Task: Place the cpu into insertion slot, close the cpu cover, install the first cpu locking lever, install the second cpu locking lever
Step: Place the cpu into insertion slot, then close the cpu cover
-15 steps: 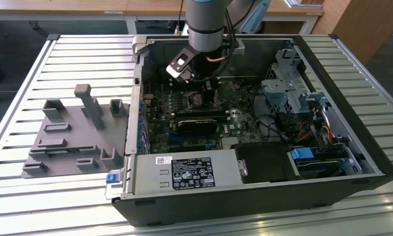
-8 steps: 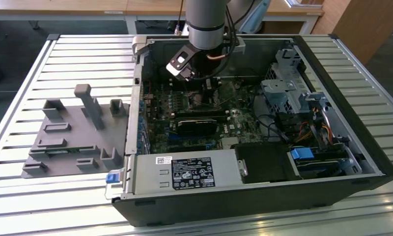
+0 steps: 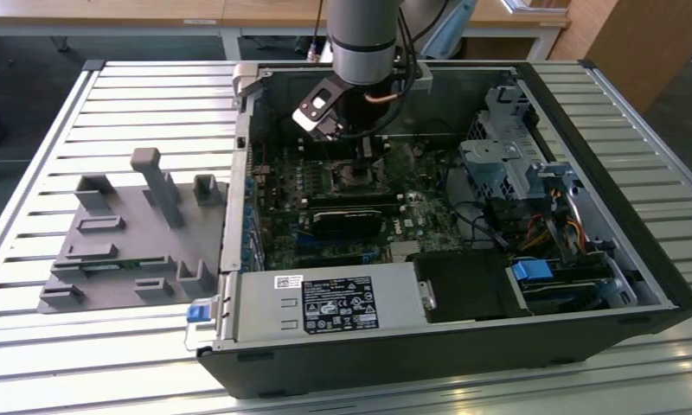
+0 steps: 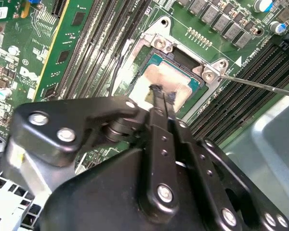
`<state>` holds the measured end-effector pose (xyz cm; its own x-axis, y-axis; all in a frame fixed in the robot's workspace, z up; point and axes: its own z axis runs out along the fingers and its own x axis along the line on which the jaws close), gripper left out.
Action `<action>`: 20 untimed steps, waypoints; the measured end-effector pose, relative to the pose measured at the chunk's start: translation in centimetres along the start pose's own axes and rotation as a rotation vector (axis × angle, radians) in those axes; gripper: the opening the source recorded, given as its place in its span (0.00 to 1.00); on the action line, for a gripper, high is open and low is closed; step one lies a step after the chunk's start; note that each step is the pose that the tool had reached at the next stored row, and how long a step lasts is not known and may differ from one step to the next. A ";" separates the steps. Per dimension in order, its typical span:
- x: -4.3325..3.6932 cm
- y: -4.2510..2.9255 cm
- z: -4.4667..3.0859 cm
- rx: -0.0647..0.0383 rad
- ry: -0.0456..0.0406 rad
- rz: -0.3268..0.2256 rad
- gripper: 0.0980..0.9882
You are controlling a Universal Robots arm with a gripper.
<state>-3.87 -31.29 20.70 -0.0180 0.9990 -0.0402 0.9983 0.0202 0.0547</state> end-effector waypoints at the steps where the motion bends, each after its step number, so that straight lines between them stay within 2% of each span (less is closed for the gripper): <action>1: 0.00 0.00 -0.01 0.000 -0.0001 0.000 0.03; 2: -0.01 0.00 -0.02 0.000 -0.0003 0.000 0.01; 20: -0.01 0.01 -0.28 0.000 -0.0006 0.000 0.01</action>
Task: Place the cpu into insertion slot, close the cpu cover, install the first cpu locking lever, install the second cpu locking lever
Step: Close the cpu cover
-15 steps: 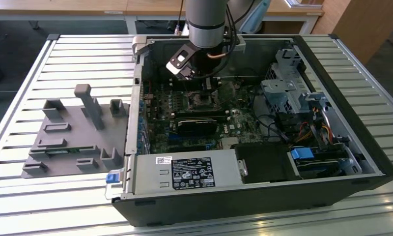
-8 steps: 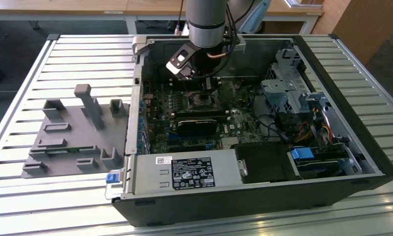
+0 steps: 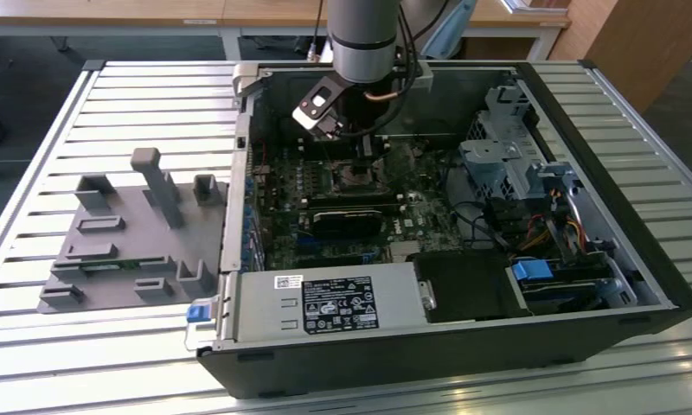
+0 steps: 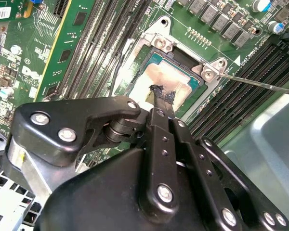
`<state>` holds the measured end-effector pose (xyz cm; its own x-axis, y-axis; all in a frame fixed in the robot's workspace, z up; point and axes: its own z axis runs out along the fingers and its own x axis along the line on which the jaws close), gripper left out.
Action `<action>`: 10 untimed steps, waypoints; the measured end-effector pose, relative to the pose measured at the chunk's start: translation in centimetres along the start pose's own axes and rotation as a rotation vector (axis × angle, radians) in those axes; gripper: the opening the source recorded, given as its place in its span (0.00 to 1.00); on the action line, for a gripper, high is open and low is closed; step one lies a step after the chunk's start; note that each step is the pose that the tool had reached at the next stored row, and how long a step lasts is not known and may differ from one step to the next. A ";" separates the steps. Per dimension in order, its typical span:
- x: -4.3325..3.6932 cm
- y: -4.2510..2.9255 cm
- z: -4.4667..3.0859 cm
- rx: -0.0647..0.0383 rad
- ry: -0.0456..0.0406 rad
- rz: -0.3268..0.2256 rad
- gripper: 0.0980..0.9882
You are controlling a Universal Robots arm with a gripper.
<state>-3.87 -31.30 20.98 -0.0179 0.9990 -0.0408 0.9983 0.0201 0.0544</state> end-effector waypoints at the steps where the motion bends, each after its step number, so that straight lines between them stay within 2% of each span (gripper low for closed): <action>1: 0.00 0.00 -0.04 0.000 -0.0001 0.000 0.01; 10: -0.02 0.03 -0.52 0.000 -0.0002 0.000 0.01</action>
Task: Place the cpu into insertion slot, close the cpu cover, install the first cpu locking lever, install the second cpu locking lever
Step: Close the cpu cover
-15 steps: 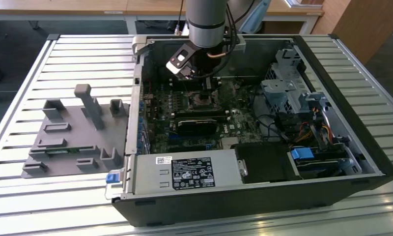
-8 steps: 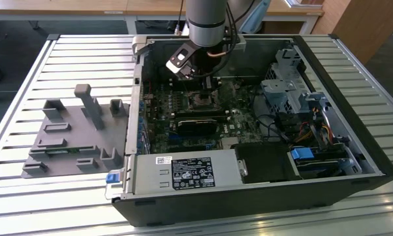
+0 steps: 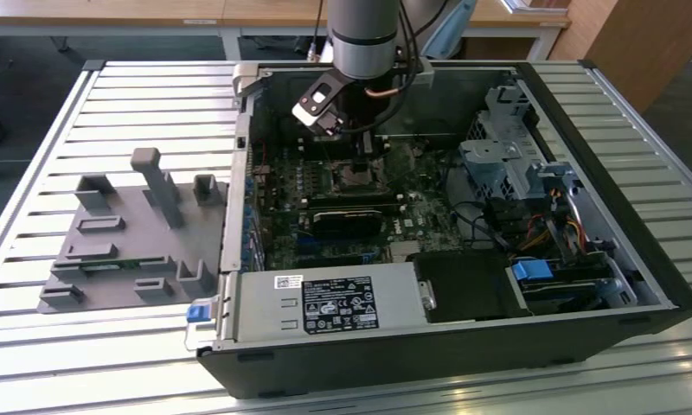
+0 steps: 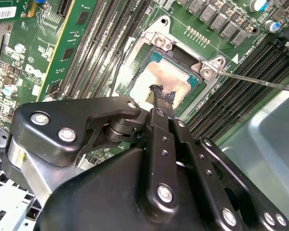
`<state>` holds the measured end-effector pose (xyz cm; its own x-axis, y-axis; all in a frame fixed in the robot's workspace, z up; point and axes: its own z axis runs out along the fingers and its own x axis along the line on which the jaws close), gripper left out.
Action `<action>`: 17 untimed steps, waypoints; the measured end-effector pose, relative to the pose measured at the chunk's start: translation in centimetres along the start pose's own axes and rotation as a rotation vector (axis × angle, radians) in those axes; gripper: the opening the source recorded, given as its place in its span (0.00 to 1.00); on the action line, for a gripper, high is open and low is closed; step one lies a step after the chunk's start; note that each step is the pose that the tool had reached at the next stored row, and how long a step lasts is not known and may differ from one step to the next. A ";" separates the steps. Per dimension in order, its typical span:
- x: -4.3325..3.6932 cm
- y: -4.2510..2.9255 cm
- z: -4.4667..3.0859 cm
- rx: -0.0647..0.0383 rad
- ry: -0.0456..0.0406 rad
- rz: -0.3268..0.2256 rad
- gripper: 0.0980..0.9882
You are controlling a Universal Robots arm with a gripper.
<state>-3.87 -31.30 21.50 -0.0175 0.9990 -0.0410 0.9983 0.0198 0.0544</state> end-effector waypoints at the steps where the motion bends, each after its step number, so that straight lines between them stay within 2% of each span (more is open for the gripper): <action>1: 0.00 0.00 -0.06 0.000 -0.0001 0.000 0.01; 8: -0.03 0.03 -0.66 0.000 0.0000 0.000 0.01; 17: -0.08 0.10 -1.91 0.000 0.0000 0.000 0.01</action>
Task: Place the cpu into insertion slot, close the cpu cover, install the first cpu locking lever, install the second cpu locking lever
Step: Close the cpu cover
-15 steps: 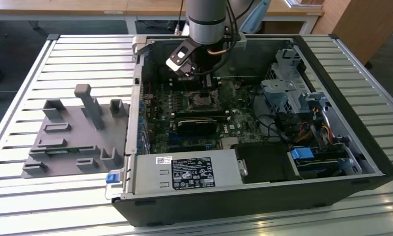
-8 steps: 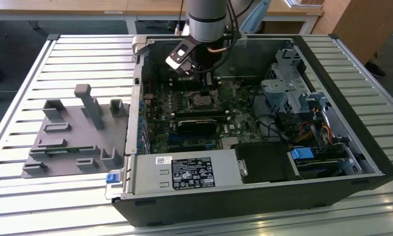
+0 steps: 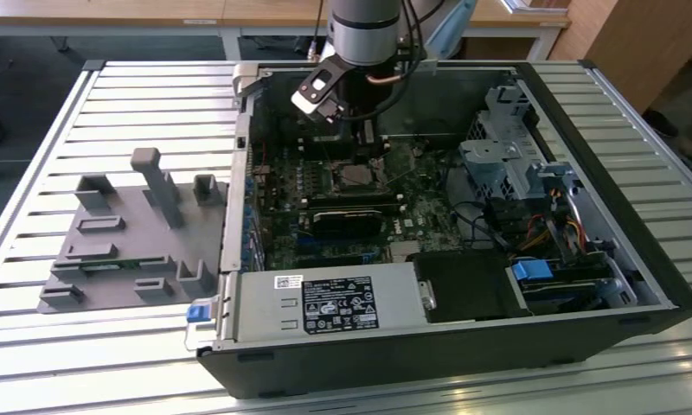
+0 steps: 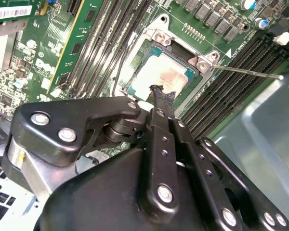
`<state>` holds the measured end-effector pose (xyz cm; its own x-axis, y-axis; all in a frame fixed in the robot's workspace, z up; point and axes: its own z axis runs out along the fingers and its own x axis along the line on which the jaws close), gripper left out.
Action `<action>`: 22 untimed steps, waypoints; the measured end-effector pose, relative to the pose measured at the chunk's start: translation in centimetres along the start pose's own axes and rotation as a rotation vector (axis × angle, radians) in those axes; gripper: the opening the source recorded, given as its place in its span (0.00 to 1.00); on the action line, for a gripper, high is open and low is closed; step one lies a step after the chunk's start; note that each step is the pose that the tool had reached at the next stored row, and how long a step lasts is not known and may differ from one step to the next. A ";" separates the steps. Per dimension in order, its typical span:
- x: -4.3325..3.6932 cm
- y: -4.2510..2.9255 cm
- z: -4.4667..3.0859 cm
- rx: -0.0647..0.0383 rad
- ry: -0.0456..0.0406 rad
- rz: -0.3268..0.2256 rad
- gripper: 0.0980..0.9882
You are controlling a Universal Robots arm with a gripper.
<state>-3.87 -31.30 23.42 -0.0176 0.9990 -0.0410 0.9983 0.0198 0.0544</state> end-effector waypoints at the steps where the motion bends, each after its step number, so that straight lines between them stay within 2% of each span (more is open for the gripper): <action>1: 0.00 0.00 -0.04 0.000 0.0000 0.000 0.01; 17: -0.46 -0.01 0.01 0.000 -0.0011 0.000 0.01; 22: -0.48 0.01 -0.49 0.000 -0.0010 0.000 0.01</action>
<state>-3.88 -31.76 23.93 -0.0175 0.9990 -0.0420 0.9983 0.0198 0.0544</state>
